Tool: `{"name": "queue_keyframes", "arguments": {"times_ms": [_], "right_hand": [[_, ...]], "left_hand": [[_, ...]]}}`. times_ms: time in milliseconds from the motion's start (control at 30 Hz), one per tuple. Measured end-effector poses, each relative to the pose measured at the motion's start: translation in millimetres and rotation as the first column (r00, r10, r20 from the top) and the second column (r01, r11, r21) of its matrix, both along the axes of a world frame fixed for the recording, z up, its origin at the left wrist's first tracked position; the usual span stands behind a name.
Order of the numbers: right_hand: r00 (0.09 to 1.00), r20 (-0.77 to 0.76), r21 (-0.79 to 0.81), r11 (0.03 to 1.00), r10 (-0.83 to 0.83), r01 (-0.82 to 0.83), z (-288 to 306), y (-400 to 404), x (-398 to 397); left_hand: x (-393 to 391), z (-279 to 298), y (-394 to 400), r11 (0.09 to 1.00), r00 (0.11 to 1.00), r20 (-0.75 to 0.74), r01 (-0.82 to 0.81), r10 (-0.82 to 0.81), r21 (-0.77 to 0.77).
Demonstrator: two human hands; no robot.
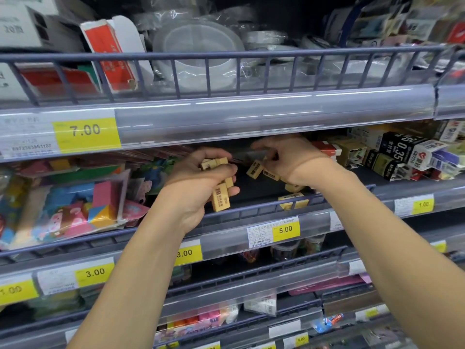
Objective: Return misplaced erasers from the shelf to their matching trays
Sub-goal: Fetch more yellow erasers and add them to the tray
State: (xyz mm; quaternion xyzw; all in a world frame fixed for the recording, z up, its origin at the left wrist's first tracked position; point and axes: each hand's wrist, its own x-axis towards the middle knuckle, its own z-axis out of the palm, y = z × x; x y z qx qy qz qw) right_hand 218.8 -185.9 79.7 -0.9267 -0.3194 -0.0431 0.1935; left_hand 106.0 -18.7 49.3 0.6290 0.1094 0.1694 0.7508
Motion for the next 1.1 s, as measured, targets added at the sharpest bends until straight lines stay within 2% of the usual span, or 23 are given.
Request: {"name": "queue_keyframes", "arguments": {"times_ms": [67, 233, 367, 467, 533, 600, 633, 767, 867, 933, 1033, 1100], "right_hand": [[1.000, 0.017, -0.111, 0.994, 0.014, -0.012, -3, 5, 6], [0.998, 0.020, -0.246, 0.968, 0.059, -0.052, -14, 18, 19], [0.997, 0.046, -0.245, 0.968, 0.059, -0.046, -18, 19, 18], [0.998, 0.053, -0.098, 0.994, 0.046, -0.040, -15, 12, 10], [0.997, -0.044, 0.188, 0.981, 0.060, -0.051, -14, 9, -1], [0.966, -0.177, 0.513, 0.856, 0.186, -0.071, -15, 9, -18], [0.952, -0.187, 0.601, 0.795, 0.242, -0.084, -16, 9, -27], [0.945, -0.087, 0.677, 0.714, 0.316, -0.176, -21, 13, -48], [0.937, -0.103, 0.722, 0.673, 0.334, -0.161, -25, 18, -53], [0.935, -0.091, 0.713, 0.678, 0.343, -0.179, -28, 21, -54], [0.895, -0.125, 0.714, 0.665, 0.428, -0.218, -29, 26, -54], [0.892, -0.162, 0.737, 0.653, 0.421, -0.174, -32, 27, -51]], "left_hand": [[0, 1, 0, 1.000, 1.000, -0.008, 0.000, 0.000, 0.025], [2, 1, -1, 0.999, 1.000, -0.020, -0.010, 0.011, 0.041], [1, 2, -1, 0.999, 0.999, -0.016, -0.029, 0.030, 0.043], [3, 1, 0, 0.997, 0.999, -0.003, -0.053, 0.053, 0.048], [4, 0, 0, 0.997, 0.998, 0.013, -0.065, 0.064, 0.041], [4, 1, 0, 0.997, 0.997, 0.023, -0.071, 0.070, 0.038], [4, 2, -1, 0.997, 0.997, 0.021, -0.072, 0.071, 0.039], [1, 6, -4, 0.998, 0.998, 0.025, -0.060, 0.060, 0.029], [0, 7, -5, 0.999, 0.998, 0.045, -0.034, 0.033, 0.018], [0, 6, -6, 0.999, 0.998, 0.060, -0.030, 0.028, 0.024], [2, 4, -4, 0.996, 0.994, 0.075, -0.085, 0.082, 0.041], [2, 3, -1, 0.989, 0.989, 0.073, -0.136, 0.132, 0.054]]}}
